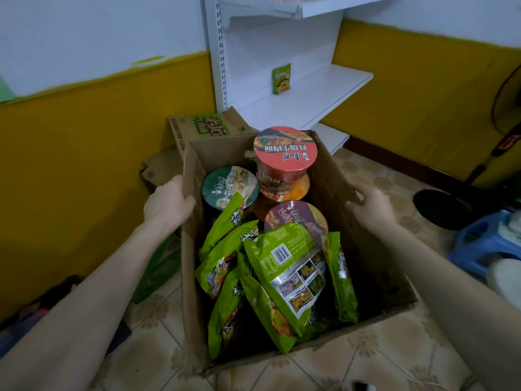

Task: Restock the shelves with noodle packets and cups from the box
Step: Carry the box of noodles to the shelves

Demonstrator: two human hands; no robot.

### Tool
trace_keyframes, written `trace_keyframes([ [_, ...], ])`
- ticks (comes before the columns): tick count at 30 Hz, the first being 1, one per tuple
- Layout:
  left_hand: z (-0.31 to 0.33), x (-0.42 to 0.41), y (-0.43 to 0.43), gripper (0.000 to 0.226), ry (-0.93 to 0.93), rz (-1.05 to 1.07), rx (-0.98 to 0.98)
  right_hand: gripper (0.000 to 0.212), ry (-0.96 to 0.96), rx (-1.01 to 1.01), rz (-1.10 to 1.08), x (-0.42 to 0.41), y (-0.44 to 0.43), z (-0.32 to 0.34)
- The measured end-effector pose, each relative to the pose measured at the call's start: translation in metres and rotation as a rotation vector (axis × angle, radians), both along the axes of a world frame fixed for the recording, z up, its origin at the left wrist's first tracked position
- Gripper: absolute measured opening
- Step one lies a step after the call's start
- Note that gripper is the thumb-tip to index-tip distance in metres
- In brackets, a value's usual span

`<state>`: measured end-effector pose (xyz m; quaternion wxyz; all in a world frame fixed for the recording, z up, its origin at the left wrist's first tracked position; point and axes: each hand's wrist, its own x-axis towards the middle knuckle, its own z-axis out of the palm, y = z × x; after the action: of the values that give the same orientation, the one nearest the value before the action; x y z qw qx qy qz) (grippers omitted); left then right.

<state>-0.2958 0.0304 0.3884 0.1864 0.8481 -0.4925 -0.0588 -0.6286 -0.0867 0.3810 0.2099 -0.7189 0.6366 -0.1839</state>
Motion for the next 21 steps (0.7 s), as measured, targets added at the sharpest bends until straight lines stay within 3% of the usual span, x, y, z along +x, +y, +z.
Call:
trace_keyframes([
  [9,-0.011,-0.080,-0.089,0.027,0.054,-0.179,0.034,0.047,0.013,0.041,-0.197,-0.098,-0.028,-0.002],
  [21,-0.029,-0.169,-0.328,0.025,0.036,-0.501,0.026,0.048,-0.017,0.052,-0.507,-0.184,-0.152,-0.015],
])
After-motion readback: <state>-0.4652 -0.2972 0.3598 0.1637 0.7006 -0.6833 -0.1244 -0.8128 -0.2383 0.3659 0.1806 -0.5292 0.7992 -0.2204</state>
